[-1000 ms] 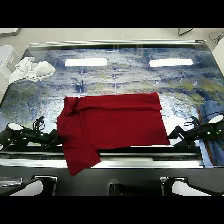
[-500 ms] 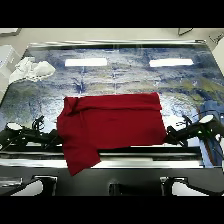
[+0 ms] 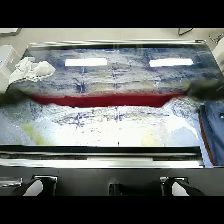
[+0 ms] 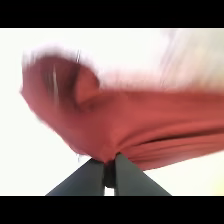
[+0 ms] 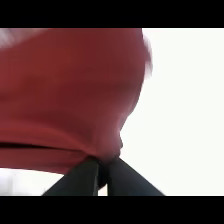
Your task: Fold the clothes and pants, and hang the long-sleeved shirts on hangers.
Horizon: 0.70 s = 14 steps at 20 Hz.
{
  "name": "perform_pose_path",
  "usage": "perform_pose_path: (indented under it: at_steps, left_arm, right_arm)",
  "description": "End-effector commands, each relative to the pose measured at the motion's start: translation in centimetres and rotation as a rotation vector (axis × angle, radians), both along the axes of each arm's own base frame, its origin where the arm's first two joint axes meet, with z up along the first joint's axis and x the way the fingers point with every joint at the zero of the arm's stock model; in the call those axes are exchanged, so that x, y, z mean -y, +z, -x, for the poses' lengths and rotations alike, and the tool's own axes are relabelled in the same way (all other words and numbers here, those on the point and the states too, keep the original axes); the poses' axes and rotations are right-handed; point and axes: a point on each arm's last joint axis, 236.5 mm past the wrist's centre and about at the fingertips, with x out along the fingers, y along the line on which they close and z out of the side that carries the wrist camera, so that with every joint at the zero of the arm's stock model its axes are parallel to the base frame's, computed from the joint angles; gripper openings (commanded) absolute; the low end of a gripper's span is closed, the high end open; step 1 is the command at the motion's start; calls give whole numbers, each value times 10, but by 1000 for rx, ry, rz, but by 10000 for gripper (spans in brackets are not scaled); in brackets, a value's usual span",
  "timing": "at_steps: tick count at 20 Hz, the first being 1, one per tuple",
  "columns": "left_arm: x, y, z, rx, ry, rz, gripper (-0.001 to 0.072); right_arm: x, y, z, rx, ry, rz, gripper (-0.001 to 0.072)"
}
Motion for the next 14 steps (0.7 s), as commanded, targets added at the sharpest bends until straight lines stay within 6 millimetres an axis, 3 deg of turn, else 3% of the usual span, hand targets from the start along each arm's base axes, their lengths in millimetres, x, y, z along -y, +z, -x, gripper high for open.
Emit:
perform_pose_path:
  at_steps: [1, 2, 3, 5, 7, 9, 11, 14]
  left_arm:
    - [11, 255, 59, 670, 106, -258, 23]
    - [22, 298, 88, 796, 122, -292, 23]
    - [34, 327, 117, 891, 135, -308, 22]
    - [53, 362, 166, 1024, 165, -303, 22]
    - [62, 380, 198, 1110, 192, -320, 22]
    - [63, 391, 214, 1164, 220, -337, 21]
    - [62, 395, 218, 1178, 232, -350, 21]
    - [58, 389, 207, 1146, 227, -350, 20]
  right_arm:
    - [10, 259, 44, 722, -114, 304, 36]
    - [4, 298, 76, 833, -139, 350, 36]
    - [-3, 320, 103, 897, -153, 382, 36]
    - [-12, 345, 149, 985, -189, 413, 36]
    - [-12, 366, 182, 1065, -248, 435, 36]
    - [-8, 383, 204, 1132, -312, 440, 36]
    - [-4, 392, 213, 1158, -342, 447, 36]
    - [-1, 393, 207, 1156, -357, 418, 36]
